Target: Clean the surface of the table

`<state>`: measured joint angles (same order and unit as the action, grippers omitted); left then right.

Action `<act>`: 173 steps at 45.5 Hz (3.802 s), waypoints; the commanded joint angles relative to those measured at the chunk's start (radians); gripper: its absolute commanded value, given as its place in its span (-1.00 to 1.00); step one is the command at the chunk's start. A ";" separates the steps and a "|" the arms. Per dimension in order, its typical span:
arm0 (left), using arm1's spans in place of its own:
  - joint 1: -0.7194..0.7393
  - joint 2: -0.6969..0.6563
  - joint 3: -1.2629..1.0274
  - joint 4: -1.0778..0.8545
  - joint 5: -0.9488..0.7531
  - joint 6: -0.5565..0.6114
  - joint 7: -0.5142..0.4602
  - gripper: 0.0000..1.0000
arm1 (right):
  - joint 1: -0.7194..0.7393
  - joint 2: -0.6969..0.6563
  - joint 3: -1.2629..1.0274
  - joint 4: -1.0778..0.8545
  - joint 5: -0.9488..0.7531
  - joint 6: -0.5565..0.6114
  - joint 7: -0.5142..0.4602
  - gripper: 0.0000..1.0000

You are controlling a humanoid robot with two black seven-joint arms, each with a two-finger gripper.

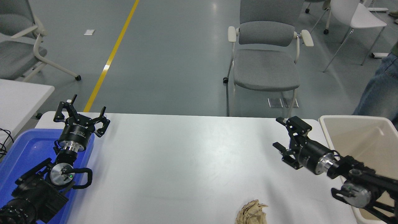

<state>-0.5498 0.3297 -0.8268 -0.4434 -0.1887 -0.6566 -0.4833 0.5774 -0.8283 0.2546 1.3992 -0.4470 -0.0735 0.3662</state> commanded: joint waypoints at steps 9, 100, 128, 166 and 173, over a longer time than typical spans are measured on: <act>0.001 0.000 0.000 0.000 0.000 0.000 0.000 1.00 | 0.084 -0.328 -0.311 0.176 -0.325 0.011 -0.012 1.00; 0.001 0.000 0.000 0.000 0.000 0.000 0.000 1.00 | 0.124 0.081 -0.581 0.121 -0.118 -0.071 -0.138 1.00; 0.001 0.000 0.000 0.000 0.000 0.000 0.000 1.00 | 0.127 0.196 -0.552 0.080 -0.105 -0.094 -0.136 0.99; 0.001 0.000 0.000 0.000 0.000 0.000 0.000 1.00 | 0.150 0.215 -0.624 0.018 -0.170 -0.071 -0.139 -1.00; 0.001 0.000 0.000 0.000 0.000 0.000 0.000 1.00 | 0.153 0.175 -0.617 0.043 -0.168 -0.057 -0.138 -1.00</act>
<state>-0.5492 0.3298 -0.8268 -0.4439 -0.1887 -0.6568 -0.4836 0.7245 -0.6056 -0.3628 1.4170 -0.6124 -0.1475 0.2274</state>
